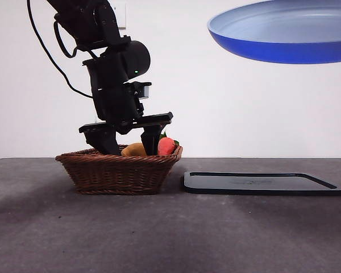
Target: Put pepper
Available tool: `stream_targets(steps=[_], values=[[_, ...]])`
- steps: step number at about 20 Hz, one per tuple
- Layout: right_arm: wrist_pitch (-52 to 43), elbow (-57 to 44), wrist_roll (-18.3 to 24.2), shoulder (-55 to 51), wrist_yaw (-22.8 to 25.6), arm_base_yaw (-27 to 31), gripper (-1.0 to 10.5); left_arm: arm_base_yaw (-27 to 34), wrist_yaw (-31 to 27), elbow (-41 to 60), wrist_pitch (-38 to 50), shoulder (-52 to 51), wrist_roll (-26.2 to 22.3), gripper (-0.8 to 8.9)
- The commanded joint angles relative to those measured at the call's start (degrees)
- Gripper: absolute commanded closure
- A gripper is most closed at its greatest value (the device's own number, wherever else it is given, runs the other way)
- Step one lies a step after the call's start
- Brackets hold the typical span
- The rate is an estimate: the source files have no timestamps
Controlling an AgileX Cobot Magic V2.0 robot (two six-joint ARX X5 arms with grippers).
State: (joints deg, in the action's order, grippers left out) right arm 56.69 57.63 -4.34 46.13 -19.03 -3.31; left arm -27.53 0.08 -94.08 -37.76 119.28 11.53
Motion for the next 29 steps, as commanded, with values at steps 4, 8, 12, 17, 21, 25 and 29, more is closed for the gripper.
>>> stream_targets(steps=[4, 8, 12, 17, 21, 25, 29], values=[[-0.7, 0.8, -0.3, 0.1, -0.4, -0.1, 9.4, -0.7, -0.7, -1.2, -1.1, 3.6, 1.0, 4.52], [-0.7, 0.8, 0.0, 0.2, -0.4, -0.1, 9.4, -1.3, -2.9, -1.3, -1.3, 3.6, 1.0, 5.09], [-0.7, 0.8, 0.3, 0.3, -0.3, -0.1, 9.4, -1.4, -2.7, -1.3, -2.2, 3.1, 2.5, 6.0], [-0.9, 0.8, 0.7, 0.5, -0.3, -0.1, 9.4, -1.3, -3.0, -1.3, -3.7, 0.6, 2.5, 6.88], [-0.9, 0.8, 0.8, 0.5, -0.3, -0.1, 9.4, -1.3, -3.0, -1.3, -4.3, -2.2, 2.5, 7.16], [-1.1, 0.8, 0.7, 1.3, -0.3, -0.1, 9.4, -1.3, -2.8, -1.3, -7.1, -6.5, 2.4, 7.15], [-2.1, 0.8, 0.2, 7.0, -0.3, -0.1, 9.4, -2.5, -2.6, -1.3, -9.0, -13.7, 2.1, 7.14]])
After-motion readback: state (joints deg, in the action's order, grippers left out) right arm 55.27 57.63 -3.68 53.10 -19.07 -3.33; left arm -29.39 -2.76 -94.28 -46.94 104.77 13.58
